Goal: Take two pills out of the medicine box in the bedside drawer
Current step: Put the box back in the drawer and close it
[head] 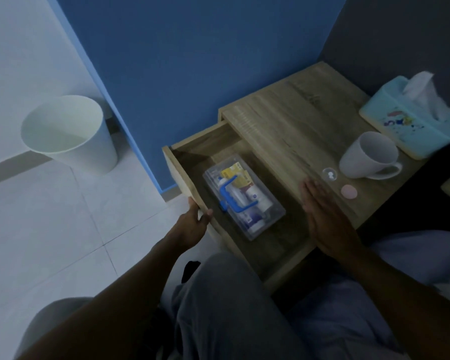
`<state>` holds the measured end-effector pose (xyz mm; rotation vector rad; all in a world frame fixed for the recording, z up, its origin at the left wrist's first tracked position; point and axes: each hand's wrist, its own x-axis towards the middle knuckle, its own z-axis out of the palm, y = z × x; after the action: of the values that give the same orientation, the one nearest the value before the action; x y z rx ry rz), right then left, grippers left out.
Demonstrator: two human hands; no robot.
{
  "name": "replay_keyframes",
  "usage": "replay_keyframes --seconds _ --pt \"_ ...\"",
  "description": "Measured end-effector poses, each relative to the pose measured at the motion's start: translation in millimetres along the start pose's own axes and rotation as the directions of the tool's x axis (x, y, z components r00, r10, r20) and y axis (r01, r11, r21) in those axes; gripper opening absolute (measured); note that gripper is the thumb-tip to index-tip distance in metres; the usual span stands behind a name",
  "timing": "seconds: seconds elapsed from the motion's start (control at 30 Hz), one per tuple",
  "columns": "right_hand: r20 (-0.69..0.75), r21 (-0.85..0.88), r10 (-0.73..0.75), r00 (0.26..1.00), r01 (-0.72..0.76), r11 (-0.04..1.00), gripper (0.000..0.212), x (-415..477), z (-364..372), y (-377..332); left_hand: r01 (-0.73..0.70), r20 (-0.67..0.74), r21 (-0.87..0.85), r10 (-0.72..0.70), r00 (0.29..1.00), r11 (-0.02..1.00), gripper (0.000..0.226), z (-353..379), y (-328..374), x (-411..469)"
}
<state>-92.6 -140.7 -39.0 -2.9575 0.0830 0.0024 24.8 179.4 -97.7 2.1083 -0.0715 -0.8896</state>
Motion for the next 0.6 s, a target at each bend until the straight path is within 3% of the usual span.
replay_keyframes --seconds 0.6 --pt "-0.03 0.195 0.011 0.999 -0.005 0.981 0.054 0.9 9.0 11.2 -0.126 0.046 -0.185 0.137 0.99 0.975 0.084 64.9 80.8 72.1"
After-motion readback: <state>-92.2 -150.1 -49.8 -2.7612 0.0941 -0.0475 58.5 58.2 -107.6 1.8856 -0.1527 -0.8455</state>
